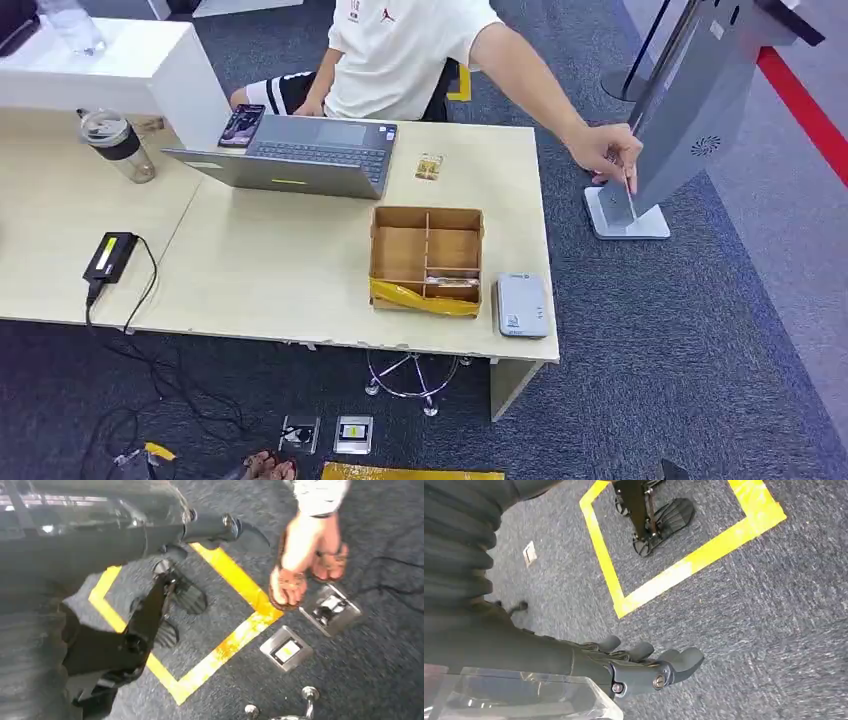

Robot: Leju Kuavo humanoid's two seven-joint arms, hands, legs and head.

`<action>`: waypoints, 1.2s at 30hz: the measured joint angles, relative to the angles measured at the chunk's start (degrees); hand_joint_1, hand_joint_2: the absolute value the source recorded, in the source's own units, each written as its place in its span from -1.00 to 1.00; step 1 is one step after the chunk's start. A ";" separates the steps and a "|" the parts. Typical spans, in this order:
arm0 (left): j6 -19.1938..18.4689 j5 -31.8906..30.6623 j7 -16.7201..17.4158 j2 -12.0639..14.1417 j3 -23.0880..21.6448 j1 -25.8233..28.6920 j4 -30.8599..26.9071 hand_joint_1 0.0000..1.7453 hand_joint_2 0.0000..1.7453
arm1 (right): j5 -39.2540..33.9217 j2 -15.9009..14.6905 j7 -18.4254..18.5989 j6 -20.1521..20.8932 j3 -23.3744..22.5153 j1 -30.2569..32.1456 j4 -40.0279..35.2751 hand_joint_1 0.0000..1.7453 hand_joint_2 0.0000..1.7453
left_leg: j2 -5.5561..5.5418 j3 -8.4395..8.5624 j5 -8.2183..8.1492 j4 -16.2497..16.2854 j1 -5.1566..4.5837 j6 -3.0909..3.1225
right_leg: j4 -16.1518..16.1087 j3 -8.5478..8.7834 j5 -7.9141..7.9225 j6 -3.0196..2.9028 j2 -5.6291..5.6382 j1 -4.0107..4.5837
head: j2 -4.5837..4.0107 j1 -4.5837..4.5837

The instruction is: Pass the card to the sensor for recognition and then transmit it.

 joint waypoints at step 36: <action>6.27 14.59 4.57 3.21 -0.92 1.97 -7.54 -1.00 1.00 | 3.98 -9.07 -8.28 -12.42 -21.55 -9.19 -21.86 -1.00 1.00 | -0.15 -0.05 0.06 0.00 -0.02 0.07 | 0.04 0.14 0.06 0.05 -0.21 -0.02 | 0.00 0.02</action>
